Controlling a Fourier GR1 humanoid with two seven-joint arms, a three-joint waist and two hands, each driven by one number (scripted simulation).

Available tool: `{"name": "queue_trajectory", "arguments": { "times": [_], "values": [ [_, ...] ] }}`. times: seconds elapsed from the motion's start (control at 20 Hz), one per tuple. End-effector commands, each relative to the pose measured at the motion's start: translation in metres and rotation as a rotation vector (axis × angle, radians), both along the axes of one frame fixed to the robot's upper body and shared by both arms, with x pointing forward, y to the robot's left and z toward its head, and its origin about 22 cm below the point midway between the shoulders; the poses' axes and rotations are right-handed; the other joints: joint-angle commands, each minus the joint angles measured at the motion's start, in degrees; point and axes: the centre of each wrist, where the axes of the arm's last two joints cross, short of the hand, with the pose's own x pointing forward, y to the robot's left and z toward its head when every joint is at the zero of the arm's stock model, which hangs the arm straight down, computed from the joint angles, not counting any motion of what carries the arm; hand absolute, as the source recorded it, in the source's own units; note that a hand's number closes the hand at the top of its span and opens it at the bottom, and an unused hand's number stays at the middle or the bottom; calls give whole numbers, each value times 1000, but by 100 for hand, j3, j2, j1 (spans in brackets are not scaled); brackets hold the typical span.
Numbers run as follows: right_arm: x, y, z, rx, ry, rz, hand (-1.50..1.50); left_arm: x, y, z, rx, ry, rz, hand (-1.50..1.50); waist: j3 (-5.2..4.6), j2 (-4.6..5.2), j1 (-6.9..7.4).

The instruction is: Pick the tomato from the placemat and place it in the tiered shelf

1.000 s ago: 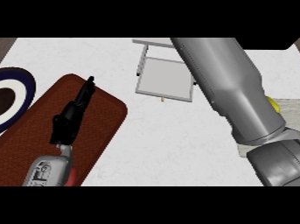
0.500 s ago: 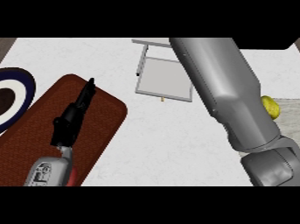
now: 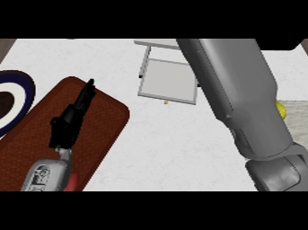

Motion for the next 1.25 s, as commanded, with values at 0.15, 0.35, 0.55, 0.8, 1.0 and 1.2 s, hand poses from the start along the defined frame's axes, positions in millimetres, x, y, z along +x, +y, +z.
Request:
{"name": "queue_trajectory", "arguments": {
  "times": [0.15,0.35,0.55,0.8,1.0,1.2],
  "values": [
    [-30,-21,57,275,-202,-53,-150,-11,0,-9,6,19,28,0,5,-77,-153],
    [-48,-45,72,355,-213,-135,-150,-7,4,-2,11,25,46,0,9,-105,-261],
    [-57,-75,63,425,-58,-176,-150,-7,15,-2,4,34,71,0,16,-155,-369],
    [-87,-94,57,441,11,-188,-150,-17,15,-15,4,36,87,0,10,-217,-493],
    [-107,-110,38,380,80,-163,-150,-16,30,-8,15,43,95,0,13,-232,-564],
    [-146,-128,40,408,64,-125,-150,-19,26,-10,0,57,109,0,12,-267,-604]
  ]
}}
